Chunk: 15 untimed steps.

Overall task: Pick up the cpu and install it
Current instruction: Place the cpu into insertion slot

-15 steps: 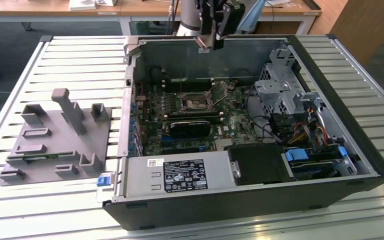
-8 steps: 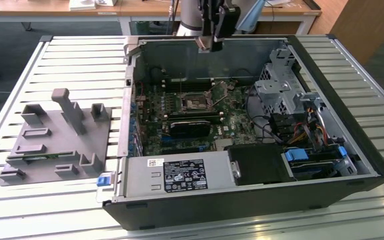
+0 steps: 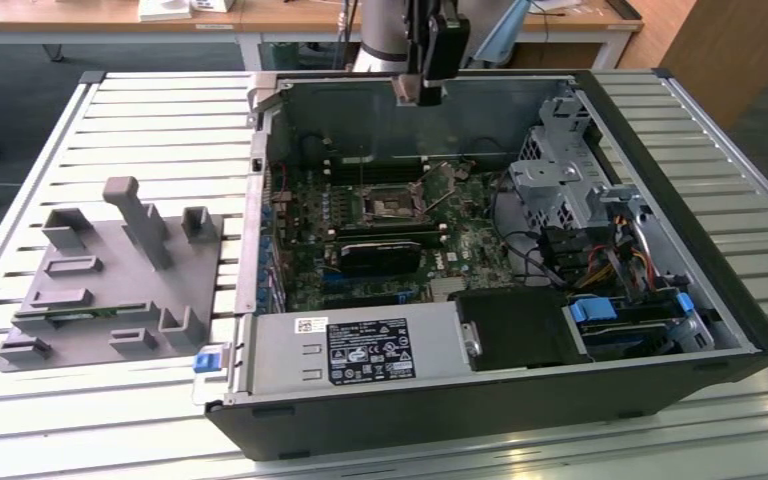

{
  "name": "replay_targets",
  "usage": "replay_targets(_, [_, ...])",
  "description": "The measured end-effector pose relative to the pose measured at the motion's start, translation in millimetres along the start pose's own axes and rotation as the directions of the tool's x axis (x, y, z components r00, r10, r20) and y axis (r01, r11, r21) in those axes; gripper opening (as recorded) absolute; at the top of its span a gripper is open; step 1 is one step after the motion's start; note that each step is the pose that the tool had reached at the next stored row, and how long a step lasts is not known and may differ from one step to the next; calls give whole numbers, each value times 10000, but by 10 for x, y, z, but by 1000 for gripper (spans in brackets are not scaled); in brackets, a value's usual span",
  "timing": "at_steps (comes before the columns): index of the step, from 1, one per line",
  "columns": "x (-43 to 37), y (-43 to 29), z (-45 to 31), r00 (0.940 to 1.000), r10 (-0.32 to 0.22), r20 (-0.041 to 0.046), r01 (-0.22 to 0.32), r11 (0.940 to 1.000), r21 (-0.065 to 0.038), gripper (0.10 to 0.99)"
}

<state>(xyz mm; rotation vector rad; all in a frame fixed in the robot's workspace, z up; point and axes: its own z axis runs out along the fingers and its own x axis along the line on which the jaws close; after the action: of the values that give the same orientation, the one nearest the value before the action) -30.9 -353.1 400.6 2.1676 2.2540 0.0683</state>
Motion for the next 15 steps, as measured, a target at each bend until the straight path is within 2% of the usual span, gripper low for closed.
replay_targets(9, [-1, -9, 47, 9991, 414, 27, -414, 9991, -10, 537])
replay_targets(15, [-2, -11, 83, 9988, 486, 59, -485, 9988, -39, 537])
